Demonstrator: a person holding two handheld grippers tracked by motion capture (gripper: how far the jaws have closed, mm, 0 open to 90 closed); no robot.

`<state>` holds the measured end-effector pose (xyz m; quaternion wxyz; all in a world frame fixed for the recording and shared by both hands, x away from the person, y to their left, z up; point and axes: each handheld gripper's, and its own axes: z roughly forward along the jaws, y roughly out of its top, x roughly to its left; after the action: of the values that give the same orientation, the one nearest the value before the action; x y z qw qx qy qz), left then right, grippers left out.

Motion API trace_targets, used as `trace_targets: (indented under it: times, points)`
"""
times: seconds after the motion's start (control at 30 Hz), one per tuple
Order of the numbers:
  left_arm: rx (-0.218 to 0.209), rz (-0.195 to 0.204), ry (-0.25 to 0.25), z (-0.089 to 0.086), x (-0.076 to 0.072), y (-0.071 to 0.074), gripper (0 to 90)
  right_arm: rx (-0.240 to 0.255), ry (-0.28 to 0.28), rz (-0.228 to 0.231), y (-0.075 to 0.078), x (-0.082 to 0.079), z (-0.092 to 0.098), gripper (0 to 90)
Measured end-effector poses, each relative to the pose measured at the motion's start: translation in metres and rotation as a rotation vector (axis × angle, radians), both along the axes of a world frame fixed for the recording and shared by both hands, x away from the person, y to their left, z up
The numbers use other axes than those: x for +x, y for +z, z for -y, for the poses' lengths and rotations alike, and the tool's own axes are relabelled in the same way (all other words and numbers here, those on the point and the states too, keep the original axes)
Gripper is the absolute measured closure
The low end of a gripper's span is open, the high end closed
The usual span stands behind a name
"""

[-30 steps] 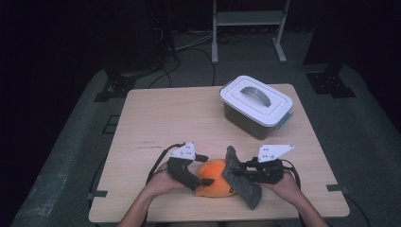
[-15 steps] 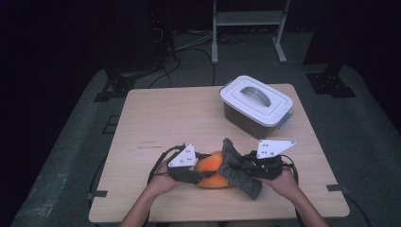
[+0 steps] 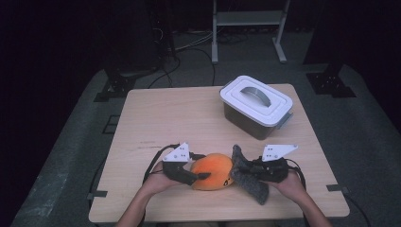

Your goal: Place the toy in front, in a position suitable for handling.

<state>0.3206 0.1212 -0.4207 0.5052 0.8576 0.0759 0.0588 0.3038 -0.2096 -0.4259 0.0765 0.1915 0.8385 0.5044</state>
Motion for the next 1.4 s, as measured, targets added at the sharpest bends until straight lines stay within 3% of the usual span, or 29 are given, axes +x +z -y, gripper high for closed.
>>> trace_targets:
  times: [0.17, 0.3, 0.37, 0.57, 0.73, 0.87, 1.17, 1.27, 1.33, 1.4]
  points:
    - [-0.005, 0.013, -0.026, 0.003, -0.002, -0.001, 36.9, 0.078, 0.036, 0.05, 0.016, -0.004, -0.01, 75.4]
    - [0.001, 0.009, -0.019, 0.001, -0.001, -0.002, 36.6, 0.034, 0.058, 0.045, 0.007, -0.003, -0.021, 75.2]
    - [0.001, 0.006, -0.015, 0.001, -0.001, -0.002, 36.5, 0.035, 0.056, 0.024, 0.001, -0.002, -0.019, 75.2]
    - [-0.006, 0.003, -0.014, 0.001, 0.0, -0.002, 36.2, -0.027, 0.011, 0.001, -0.007, -0.001, -0.003, 75.2]
    - [-0.009, 0.028, -0.041, 0.007, -0.003, -0.002, 36.0, 0.081, 0.033, 0.043, 0.013, -0.003, -0.01, 75.2]
    - [0.004, 0.052, -0.061, 0.013, -0.006, 0.0, 35.6, 0.071, 0.079, 0.071, 0.018, -0.006, -0.029, 74.9]
    - [0.007, 0.054, -0.056, 0.014, -0.005, 0.0, 35.6, 0.032, 0.057, 0.034, 0.003, -0.005, -0.015, 74.8]
    - [0.005, 0.054, -0.058, 0.015, -0.005, 0.0, 35.6, 0.058, 0.048, 0.045, 0.011, -0.008, -0.014, 75.0]
    - [-0.006, 0.053, -0.059, 0.018, -0.006, -0.001, 35.6, 0.112, 0.064, 0.06, 0.019, -0.009, -0.019, 75.0]
    - [-0.001, 0.062, -0.065, 0.021, -0.007, 0.0, 35.6, 0.123, 0.082, 0.078, 0.025, -0.01, -0.028, 74.9]
